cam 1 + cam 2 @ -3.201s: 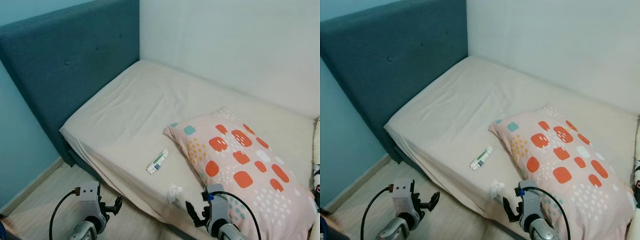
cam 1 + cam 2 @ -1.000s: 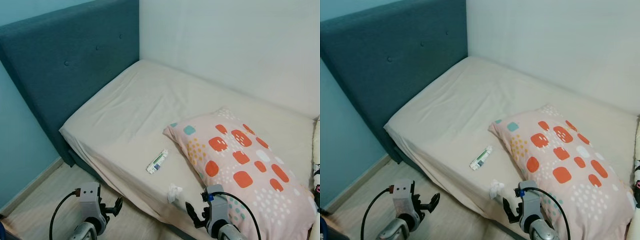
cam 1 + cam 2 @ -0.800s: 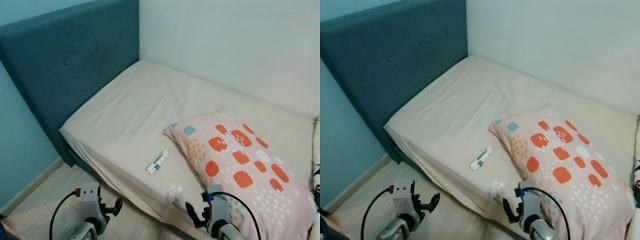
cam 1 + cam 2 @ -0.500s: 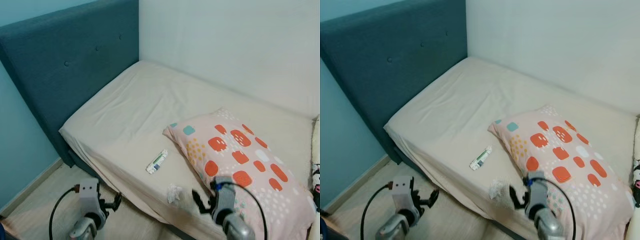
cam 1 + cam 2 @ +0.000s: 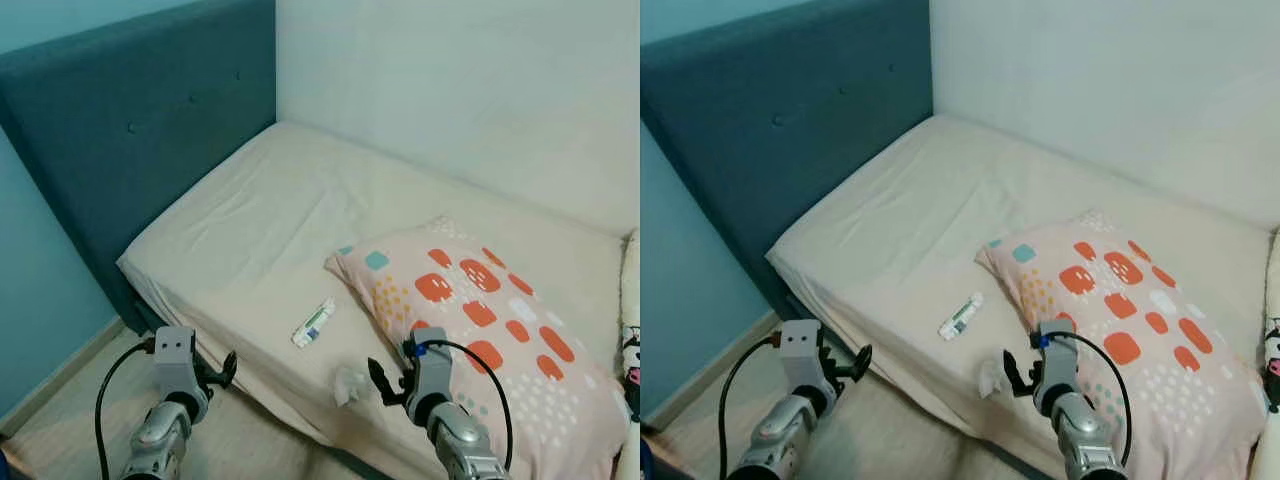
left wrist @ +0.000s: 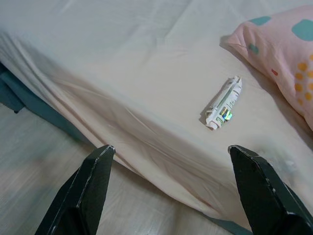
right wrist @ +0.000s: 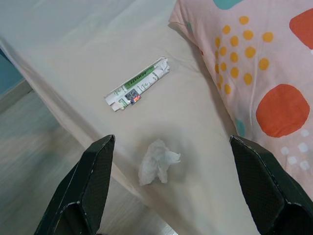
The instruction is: Clean up the room
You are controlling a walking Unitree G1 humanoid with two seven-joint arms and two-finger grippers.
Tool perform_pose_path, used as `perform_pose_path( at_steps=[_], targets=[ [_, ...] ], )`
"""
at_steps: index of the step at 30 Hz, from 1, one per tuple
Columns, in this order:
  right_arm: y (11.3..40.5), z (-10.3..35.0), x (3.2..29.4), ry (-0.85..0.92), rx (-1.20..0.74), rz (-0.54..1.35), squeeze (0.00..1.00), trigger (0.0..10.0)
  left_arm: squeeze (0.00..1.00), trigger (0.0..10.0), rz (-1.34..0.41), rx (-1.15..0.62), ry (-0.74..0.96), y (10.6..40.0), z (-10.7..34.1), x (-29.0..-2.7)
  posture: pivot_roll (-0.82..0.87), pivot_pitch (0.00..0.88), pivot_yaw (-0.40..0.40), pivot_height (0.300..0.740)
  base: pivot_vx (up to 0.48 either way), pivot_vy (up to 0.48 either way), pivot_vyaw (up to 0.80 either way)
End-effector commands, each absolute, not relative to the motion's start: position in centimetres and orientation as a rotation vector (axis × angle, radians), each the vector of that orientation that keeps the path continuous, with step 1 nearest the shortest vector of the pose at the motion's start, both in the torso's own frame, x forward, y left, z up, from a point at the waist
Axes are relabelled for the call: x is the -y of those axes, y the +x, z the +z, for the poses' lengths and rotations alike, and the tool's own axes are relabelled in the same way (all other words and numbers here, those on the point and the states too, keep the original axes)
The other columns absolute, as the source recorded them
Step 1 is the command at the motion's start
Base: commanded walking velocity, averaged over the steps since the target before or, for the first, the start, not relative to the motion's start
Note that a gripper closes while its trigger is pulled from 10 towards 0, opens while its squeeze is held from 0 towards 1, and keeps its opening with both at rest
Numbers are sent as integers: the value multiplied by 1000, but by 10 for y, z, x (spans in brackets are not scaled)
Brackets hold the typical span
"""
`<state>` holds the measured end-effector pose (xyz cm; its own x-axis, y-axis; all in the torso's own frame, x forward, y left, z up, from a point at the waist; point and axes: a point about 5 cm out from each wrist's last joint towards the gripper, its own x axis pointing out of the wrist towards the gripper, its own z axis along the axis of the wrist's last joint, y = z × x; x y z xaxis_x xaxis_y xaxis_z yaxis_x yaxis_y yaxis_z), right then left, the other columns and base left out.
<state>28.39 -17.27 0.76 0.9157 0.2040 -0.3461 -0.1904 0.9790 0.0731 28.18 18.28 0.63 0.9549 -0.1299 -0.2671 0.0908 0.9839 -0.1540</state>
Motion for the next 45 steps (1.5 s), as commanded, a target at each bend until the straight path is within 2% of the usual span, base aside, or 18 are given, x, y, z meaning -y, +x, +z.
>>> perform_pose_path(
  at_steps=[1,15,25,31,45],
  targets=[
    [281,2,169,16,-397,215,0,10000,0,10000,-120,-304,-142,277,0,-178,-107,104,-68,685,0,0,0],
    [296,13,161,-17,-358,226,0,10000,0,10000,-103,-252,-203,288,11,-174,-94,80,-72,620,0,0,0],
    [303,20,157,-28,-329,242,0,10000,0,10000,-122,-211,-208,296,20,-171,-94,76,-72,590,0,0,0],
    [308,29,150,1,-276,272,0,10000,0,10000,-125,-197,-210,297,22,-171,-92,93,-72,565,0,0,0],
    [311,30,132,-26,-271,328,0,10000,0,10000,-149,-151,-209,301,31,-170,-80,109,-53,565,0,0,0]
  ],
)
